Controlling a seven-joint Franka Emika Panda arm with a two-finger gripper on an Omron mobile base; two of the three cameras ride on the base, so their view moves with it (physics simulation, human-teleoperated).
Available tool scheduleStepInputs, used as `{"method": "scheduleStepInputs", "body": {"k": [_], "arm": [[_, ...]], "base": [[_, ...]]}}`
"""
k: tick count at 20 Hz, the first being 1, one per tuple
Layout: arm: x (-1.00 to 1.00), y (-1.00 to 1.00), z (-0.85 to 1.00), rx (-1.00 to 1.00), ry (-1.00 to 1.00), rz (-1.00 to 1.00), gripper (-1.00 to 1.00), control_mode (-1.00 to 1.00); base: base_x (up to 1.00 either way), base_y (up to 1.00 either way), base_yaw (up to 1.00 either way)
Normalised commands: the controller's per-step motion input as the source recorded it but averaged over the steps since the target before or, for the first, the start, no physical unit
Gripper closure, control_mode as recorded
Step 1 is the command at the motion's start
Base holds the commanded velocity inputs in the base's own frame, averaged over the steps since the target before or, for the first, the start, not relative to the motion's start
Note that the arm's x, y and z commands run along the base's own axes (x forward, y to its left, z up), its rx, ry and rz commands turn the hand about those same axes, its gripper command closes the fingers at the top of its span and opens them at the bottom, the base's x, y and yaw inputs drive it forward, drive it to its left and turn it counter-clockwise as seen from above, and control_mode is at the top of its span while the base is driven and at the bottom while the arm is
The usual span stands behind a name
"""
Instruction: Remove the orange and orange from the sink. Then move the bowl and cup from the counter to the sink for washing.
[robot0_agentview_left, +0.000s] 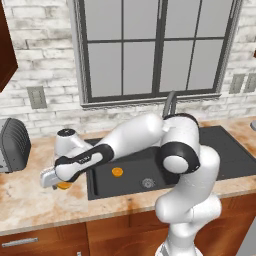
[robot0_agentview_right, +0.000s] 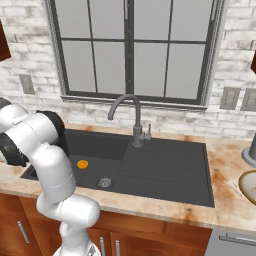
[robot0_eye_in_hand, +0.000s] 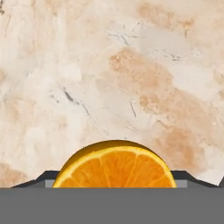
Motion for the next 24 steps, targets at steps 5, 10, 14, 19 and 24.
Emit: {"method": "scheduleStepInputs", "body": {"k": [5, 10, 14, 19, 24], "arm": [[0.18, 0.26, -0.25, 0.00, 0.00, 0.00, 1.00, -1.00], [0.16, 0.29, -0.22, 0.00, 0.00, 0.00, 1.00, -1.00], [0.09, 0.25, -0.20, 0.00, 0.00, 0.00, 1.00, -1.00], [0.08, 0.19, -0.22, 0.00, 0.00, 0.00, 1.00, -1.00], [0.04, 0.04, -0.24, 0.00, 0.00, 0.00, 1.00, -1.00]], "base": [[0.00, 0.00, 0.00], [0.00, 0.00, 0.00], [0.00, 0.00, 0.00], [0.00, 0.00, 0.00], [0.00, 0.00, 0.00]]}}
